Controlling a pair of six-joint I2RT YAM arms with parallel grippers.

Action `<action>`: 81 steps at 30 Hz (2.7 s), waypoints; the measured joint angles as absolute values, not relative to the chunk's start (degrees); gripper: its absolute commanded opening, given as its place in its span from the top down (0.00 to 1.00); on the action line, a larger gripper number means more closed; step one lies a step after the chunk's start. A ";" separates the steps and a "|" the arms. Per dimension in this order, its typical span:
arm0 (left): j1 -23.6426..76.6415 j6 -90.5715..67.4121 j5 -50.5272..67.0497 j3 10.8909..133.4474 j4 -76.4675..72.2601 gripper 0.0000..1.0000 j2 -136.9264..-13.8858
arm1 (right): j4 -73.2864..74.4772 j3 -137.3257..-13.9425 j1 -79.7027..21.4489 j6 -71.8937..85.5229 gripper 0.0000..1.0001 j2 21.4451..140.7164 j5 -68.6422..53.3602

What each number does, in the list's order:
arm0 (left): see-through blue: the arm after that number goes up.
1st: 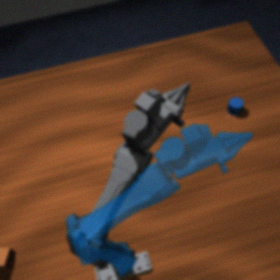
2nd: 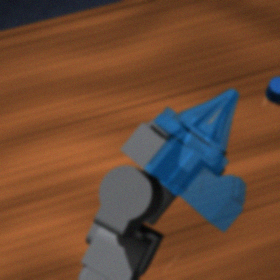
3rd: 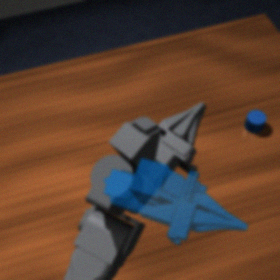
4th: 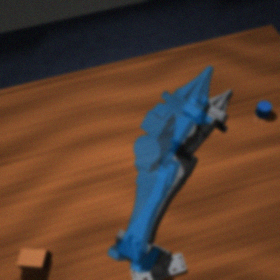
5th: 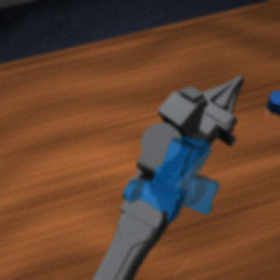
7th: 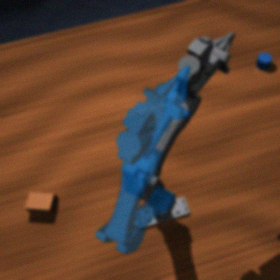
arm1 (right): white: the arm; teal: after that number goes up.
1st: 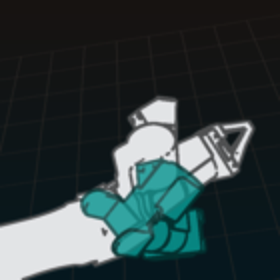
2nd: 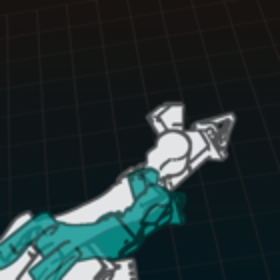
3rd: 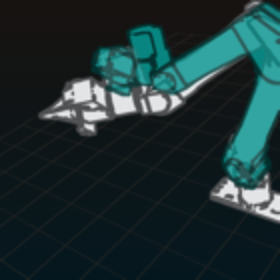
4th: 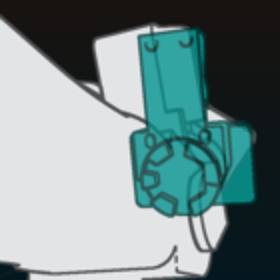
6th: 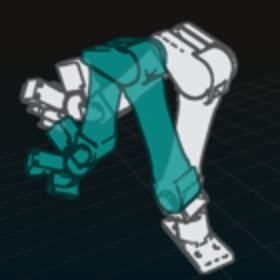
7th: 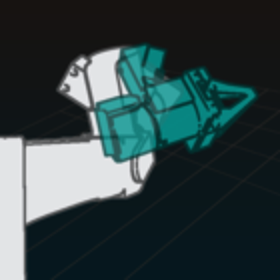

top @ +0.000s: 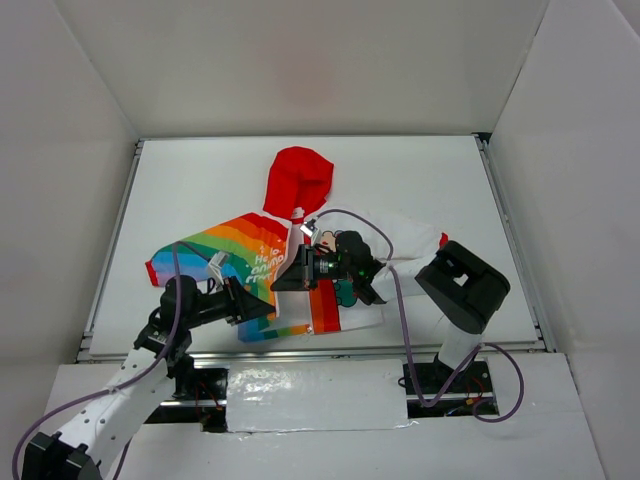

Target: Zip up the jacket

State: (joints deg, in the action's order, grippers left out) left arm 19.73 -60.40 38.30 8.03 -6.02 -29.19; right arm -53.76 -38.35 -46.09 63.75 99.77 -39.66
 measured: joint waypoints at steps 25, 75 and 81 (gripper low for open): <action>19.84 -65.63 37.04 7.44 -13.23 1.00 -28.40 | -68.69 -29.56 -45.71 69.47 0.66 101.86 -45.71; 19.99 -62.89 38.46 6.46 -11.38 0.70 -32.36 | -44.86 -34.26 -46.35 58.59 1.00 93.38 -45.71; 19.99 -62.98 39.33 6.46 -11.38 0.55 -32.38 | -38.46 -35.38 -46.37 54.76 1.00 92.99 -44.84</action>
State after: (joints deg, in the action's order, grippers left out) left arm 19.99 -62.98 39.33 6.46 -11.38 -32.38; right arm -38.46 -35.38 -46.37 54.76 92.99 -44.84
